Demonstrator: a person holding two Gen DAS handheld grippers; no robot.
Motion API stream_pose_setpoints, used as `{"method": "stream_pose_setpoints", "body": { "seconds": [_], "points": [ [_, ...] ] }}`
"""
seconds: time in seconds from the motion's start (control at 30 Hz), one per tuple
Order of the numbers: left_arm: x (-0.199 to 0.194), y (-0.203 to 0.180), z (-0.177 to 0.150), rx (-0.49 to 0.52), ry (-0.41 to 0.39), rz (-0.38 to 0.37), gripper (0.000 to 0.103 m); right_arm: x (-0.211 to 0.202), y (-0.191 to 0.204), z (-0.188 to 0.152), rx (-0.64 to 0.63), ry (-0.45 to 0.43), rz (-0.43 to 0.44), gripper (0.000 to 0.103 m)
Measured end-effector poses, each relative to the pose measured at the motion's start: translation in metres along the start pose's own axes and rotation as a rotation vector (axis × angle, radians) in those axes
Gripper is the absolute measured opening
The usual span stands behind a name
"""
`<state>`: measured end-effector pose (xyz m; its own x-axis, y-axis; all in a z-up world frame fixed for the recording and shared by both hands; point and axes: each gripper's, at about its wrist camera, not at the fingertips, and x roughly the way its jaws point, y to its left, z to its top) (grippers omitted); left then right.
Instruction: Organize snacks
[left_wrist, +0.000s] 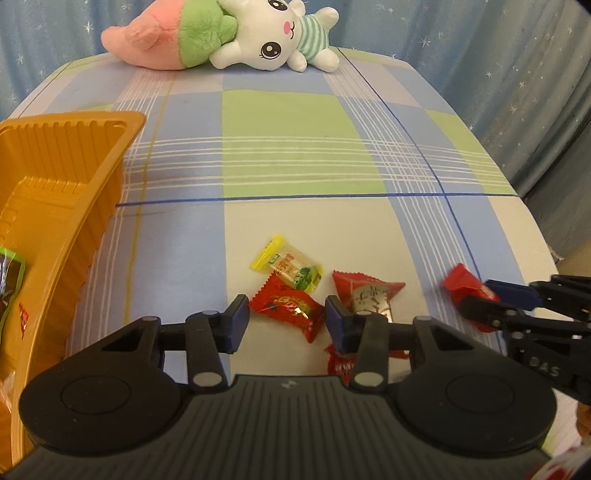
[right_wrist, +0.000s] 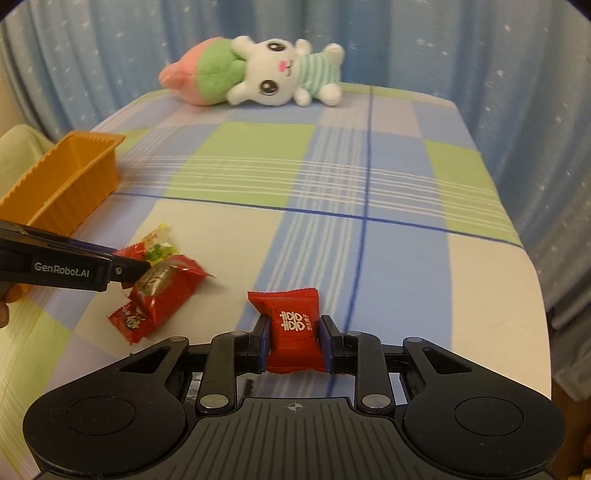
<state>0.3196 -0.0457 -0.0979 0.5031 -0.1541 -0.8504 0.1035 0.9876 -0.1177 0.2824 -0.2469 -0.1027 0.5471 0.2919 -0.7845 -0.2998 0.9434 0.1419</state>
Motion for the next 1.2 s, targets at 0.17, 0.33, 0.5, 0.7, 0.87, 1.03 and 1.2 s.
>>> {"method": "stream_pose_setpoints", "body": {
  "seconds": [0.17,0.33,0.5,0.7,0.87,1.03,1.2],
  "points": [
    [0.006,-0.003,0.003,0.014,-0.012,0.009,0.040,-0.003,-0.005,-0.002,0.019,-0.005,-0.006,0.028],
    [0.005,-0.001,0.002,0.009,-0.024,-0.003,0.020,-0.003,-0.004,-0.004,0.023,-0.008,-0.009,0.028],
    [-0.001,0.003,-0.002,0.024,-0.032,0.012,0.017,-0.003,-0.004,-0.006,0.025,-0.007,-0.008,0.028],
    [-0.013,0.009,-0.006,0.032,-0.042,0.034,0.017,-0.005,-0.003,-0.007,0.026,-0.006,-0.005,0.027],
    [-0.028,0.011,-0.008,0.037,-0.061,0.045,0.017,-0.011,0.001,-0.007,0.022,-0.017,0.001,0.027],
    [-0.045,0.012,-0.013,0.030,-0.081,0.039,0.017,-0.022,0.006,-0.008,0.014,-0.040,0.008,0.026],
    [-0.066,0.011,-0.022,0.037,-0.103,0.022,0.017,-0.036,0.014,-0.008,0.007,-0.061,0.016,0.026]
  ]
}}
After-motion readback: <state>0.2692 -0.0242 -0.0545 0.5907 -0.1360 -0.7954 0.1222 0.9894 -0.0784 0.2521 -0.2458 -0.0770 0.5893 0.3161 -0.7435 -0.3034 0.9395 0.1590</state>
